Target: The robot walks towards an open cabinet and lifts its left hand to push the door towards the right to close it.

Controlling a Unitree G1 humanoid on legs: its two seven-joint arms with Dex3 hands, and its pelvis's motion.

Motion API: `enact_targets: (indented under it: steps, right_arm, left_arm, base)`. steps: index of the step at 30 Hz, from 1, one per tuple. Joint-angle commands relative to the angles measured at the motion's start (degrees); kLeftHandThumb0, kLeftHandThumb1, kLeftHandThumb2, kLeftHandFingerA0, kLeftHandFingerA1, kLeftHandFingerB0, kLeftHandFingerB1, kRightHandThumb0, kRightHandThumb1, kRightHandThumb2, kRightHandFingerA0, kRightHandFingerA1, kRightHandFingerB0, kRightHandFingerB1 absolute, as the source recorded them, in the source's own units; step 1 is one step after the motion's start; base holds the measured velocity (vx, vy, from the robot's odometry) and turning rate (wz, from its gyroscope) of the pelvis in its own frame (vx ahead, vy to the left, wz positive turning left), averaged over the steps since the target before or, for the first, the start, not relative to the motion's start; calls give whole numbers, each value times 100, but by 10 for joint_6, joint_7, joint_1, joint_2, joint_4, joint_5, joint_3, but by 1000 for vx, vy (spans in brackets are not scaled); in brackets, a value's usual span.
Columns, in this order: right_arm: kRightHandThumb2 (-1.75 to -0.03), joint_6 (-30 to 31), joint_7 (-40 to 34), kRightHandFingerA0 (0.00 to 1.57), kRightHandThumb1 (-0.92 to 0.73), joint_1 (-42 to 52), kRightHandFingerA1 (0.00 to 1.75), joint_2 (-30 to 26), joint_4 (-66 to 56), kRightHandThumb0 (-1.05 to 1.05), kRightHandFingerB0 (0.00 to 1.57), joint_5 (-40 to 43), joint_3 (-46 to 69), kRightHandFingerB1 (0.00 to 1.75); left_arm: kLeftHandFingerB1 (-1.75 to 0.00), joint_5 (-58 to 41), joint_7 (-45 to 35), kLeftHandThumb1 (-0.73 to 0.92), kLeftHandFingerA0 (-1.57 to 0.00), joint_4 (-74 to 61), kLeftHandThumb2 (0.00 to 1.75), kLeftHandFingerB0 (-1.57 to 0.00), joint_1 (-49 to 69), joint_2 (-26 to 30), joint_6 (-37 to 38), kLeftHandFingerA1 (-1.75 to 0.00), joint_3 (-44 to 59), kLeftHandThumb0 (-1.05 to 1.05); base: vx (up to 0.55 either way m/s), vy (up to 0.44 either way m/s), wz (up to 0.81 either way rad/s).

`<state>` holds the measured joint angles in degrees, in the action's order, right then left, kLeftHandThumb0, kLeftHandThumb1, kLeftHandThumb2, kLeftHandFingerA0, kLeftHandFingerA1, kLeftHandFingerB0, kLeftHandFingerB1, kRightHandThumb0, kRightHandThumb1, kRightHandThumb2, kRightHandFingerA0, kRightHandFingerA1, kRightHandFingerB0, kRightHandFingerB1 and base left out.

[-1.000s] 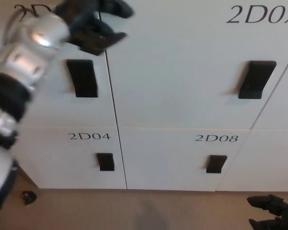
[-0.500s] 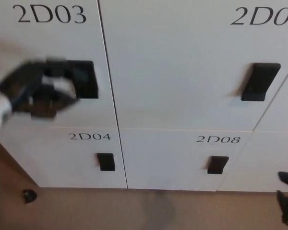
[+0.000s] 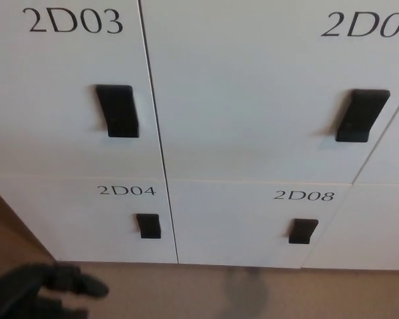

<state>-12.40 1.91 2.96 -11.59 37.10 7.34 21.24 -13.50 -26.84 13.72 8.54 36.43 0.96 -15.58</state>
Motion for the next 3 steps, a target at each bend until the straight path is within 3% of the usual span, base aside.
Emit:
enact_targets:
  steps: [1, 2, 3]
  right_arm:
    - [-69, 203, 157, 49, -81, 15, 41, -8, -60, -65, 40, 464, 303, 38]
    - [-107, 204, 153, 38, -68, 14, 56, -5, -64, -58, 25, 463, 304, 48]
    - [-107, 204, 153, 38, -68, 14, 56, -5, -64, -58, 25, 463, 304, 48]
  left_arm:
    - [-40, -159, -290, 69, -77, -153, 61, -56, 333, 133, 178, -47, 177, -51]
    - [-52, -171, -242, 54, -67, -148, 94, -40, 324, 96, 134, -64, 194, -47]
    - [-52, -171, -242, 54, -67, -148, 94, -40, 324, 96, 134, -64, 194, -47]
  base:
    - [0, 0, 0]
    - [0, 0, 0]
    - [0, 0, 0]
